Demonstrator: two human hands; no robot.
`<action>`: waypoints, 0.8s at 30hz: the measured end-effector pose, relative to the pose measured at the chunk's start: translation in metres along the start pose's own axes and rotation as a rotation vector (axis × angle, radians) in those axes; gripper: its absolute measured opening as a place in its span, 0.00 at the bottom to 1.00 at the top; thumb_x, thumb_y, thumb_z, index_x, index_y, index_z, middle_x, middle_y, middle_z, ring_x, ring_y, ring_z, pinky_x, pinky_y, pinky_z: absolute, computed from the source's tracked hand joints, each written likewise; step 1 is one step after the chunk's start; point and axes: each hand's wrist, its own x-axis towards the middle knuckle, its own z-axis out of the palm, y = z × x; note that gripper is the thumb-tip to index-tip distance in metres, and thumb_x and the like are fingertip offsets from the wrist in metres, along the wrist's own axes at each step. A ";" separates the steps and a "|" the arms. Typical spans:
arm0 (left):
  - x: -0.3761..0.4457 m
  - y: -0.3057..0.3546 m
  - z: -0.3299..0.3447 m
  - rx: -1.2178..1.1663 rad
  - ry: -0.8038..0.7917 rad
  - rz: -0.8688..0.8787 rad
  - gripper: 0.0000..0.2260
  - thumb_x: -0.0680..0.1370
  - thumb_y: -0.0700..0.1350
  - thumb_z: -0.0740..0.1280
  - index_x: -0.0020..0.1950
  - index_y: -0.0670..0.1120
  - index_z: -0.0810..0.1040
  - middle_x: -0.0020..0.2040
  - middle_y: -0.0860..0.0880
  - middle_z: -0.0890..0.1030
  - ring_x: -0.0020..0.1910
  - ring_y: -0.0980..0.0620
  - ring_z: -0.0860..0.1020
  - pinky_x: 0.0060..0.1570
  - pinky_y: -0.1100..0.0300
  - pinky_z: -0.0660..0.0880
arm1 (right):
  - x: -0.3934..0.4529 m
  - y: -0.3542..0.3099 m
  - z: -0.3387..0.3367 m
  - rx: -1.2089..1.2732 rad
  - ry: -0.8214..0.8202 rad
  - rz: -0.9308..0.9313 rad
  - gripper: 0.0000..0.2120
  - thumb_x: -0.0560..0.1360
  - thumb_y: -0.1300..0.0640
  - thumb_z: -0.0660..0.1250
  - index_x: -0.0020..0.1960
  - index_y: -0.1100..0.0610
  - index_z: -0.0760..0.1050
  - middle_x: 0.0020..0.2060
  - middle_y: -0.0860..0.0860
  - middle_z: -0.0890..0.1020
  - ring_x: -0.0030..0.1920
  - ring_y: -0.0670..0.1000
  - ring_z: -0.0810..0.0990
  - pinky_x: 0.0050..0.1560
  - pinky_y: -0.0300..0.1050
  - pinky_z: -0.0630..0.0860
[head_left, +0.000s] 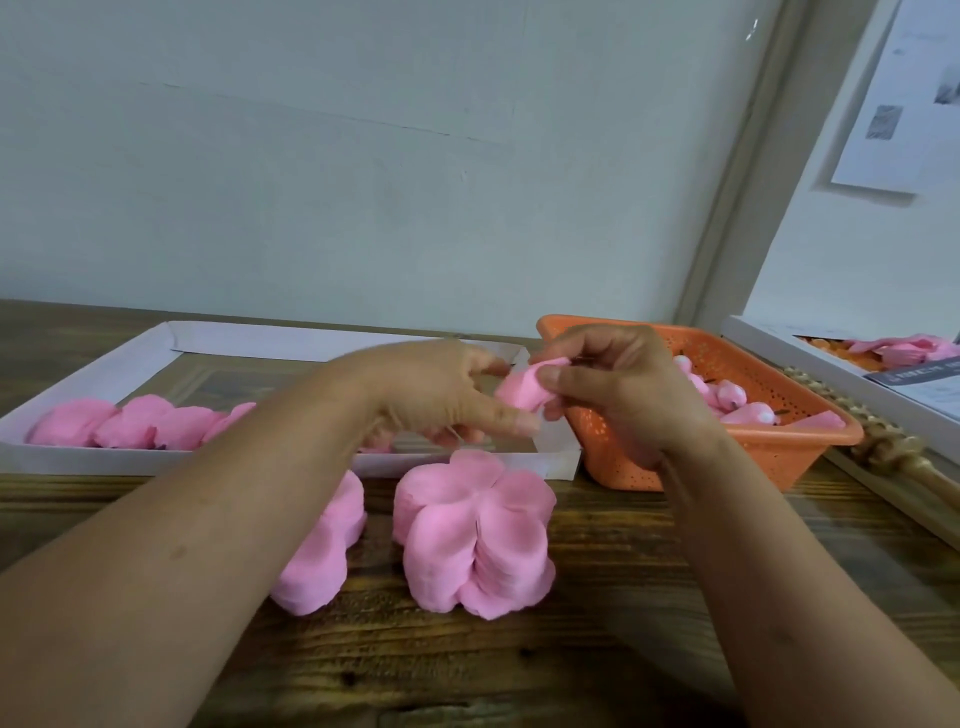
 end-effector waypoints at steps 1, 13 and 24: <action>0.002 -0.001 -0.004 0.166 0.088 -0.016 0.30 0.63 0.53 0.77 0.64 0.51 0.75 0.44 0.55 0.77 0.45 0.54 0.76 0.43 0.61 0.71 | 0.000 0.002 -0.005 -0.041 0.063 0.013 0.11 0.70 0.75 0.67 0.37 0.61 0.78 0.28 0.52 0.82 0.27 0.49 0.78 0.32 0.39 0.77; 0.015 -0.040 0.011 0.699 0.237 0.025 0.13 0.74 0.42 0.70 0.58 0.49 0.81 0.49 0.49 0.81 0.48 0.51 0.78 0.44 0.63 0.71 | 0.003 0.011 -0.006 -0.296 0.249 0.011 0.08 0.71 0.73 0.67 0.39 0.61 0.78 0.29 0.53 0.80 0.24 0.43 0.76 0.29 0.35 0.75; 0.020 -0.041 0.016 0.809 0.223 0.089 0.13 0.76 0.41 0.68 0.59 0.49 0.80 0.45 0.53 0.76 0.44 0.53 0.71 0.39 0.63 0.64 | 0.002 0.009 -0.007 -0.275 0.236 0.023 0.07 0.70 0.73 0.68 0.40 0.63 0.79 0.31 0.55 0.81 0.25 0.44 0.77 0.30 0.35 0.76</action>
